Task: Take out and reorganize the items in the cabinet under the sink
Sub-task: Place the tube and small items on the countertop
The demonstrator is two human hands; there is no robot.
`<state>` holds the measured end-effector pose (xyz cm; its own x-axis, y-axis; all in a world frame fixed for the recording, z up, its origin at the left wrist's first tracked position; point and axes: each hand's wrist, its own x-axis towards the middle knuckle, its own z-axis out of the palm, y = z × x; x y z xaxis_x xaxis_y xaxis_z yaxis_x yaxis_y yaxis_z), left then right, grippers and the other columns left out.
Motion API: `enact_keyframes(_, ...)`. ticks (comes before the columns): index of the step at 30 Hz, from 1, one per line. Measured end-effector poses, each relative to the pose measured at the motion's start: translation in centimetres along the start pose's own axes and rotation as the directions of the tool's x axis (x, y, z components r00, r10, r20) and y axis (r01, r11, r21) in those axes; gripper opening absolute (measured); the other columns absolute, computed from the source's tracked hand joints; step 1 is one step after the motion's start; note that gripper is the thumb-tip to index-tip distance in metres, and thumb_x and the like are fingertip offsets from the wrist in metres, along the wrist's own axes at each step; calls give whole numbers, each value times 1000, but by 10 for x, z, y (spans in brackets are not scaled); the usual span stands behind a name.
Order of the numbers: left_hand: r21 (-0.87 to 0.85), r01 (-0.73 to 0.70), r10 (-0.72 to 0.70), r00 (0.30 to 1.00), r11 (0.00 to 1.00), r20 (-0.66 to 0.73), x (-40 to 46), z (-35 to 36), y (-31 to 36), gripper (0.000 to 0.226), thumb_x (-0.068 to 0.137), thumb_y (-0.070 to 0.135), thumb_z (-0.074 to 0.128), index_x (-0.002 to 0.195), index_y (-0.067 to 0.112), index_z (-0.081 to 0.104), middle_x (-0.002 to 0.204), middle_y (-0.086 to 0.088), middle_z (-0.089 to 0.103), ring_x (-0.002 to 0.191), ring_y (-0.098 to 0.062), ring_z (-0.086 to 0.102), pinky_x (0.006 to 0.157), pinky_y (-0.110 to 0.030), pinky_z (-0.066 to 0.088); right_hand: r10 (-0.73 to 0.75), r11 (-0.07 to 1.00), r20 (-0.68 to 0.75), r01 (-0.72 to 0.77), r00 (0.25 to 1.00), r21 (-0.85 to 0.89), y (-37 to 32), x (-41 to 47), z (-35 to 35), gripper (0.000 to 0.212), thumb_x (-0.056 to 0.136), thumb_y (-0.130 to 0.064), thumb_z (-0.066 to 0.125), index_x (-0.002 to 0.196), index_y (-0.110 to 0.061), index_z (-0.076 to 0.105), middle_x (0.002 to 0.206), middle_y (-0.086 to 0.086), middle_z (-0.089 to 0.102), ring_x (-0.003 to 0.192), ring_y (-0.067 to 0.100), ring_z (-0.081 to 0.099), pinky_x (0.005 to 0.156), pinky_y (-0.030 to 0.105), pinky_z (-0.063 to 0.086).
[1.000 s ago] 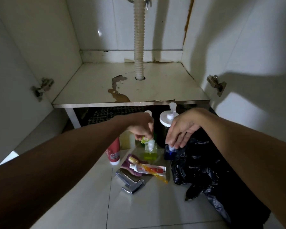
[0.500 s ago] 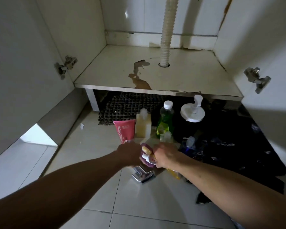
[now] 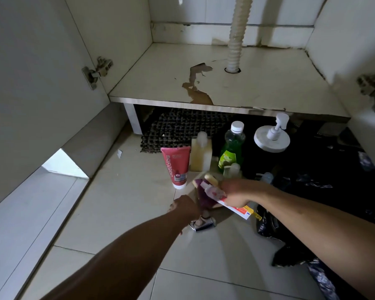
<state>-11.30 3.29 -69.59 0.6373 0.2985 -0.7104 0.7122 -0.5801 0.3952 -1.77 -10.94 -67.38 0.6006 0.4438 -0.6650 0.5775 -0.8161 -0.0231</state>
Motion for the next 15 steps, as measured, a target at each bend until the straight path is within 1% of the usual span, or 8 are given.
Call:
enact_keyframes(1, -18, 2, -2, 1000, 1000, 5, 2, 2, -1, 25, 75, 17, 74, 92, 5, 61, 85, -13, 66, 83, -32, 72, 68, -47, 62, -14, 1000, 19, 13, 1000, 25, 2, 1, 0, 16, 91, -4, 48, 79, -10, 56, 83, 12, 60, 71, 25, 56, 61, 31, 42)
enact_keyframes(3, -84, 19, -20, 1000, 996, -3, 5, 4, -2, 25, 80, 23, 72, 93, 5, 61, 81, -13, 65, 79, -32, 72, 66, -44, 63, -27, 996, 38, 23, 999, 90, 2, -2, -1, 15, 92, -3, 49, 83, -5, 61, 79, 12, 64, 61, 20, 55, 55, 29, 41)
enact_keyframes(6, -168, 2, -18, 996, 986, -92, 10, 1, -4, 39, 79, 40, 71, 99, 9, 61, 89, -7, 64, 81, -23, 66, 63, -27, 56, -36, 973, 101, 12, 994, 229, -1, -14, -10, 23, 95, 2, 41, 92, -1, 63, 74, 2, 64, 54, 11, 57, 39, 16, 38)
enact_keyframes(8, -249, -10, -28, 988, 968, -151, 11, -2, -6, 44, 72, 42, 68, 101, 10, 65, 98, -8, 66, 92, -24, 64, 70, -26, 51, -16, 959, 111, -16, 994, 282, -2, -15, -12, 26, 95, 0, 37, 93, -2, 63, 80, 5, 66, 66, 17, 64, 45, 18, 43)
enact_keyframes(10, -330, -35, -29, 982, 943, -188, 7, -5, -6, 40, 64, 40, 57, 89, 9, 64, 90, -8, 65, 82, -24, 62, 62, -25, 45, 14, 955, 94, -41, 996, 292, -8, -17, -13, 26, 94, -4, 36, 92, -4, 62, 85, 12, 68, 70, 22, 65, 55, 25, 46)
enact_keyframes(12, -379, -55, -27, 978, 924, -208, 8, -4, -7, 35, 67, 36, 53, 85, 8, 64, 85, -8, 65, 77, -25, 61, 60, -25, 44, 30, 959, 8, -31, 1000, 280, -13, -18, -9, 23, 95, -9, 35, 80, -12, 52, 79, 15, 63, 66, 24, 61, 60, 29, 47)
enact_keyframes(14, -402, -66, -27, 975, 913, -222, 12, -1, -7, 38, 71, 38, 53, 90, 7, 66, 90, -10, 70, 81, -26, 64, 63, -27, 46, 36, 960, -164, 12, 986, 280, -16, -21, -5, 33, 105, -21, 27, 76, -15, 41, 74, 11, 55, 69, 24, 57, 69, 34, 50)
enact_keyframes(15, -418, -68, -34, 972, 906, -232, 14, 0, -6, 42, 71, 40, 54, 94, 7, 68, 94, -11, 71, 83, -27, 65, 62, -27, 45, 40, 956, -259, 39, 965, 292, -17, -23, -3, 40, 108, -29, 23, 77, -16, 44, 72, 8, 52, 70, 22, 56, 72, 35, 51)
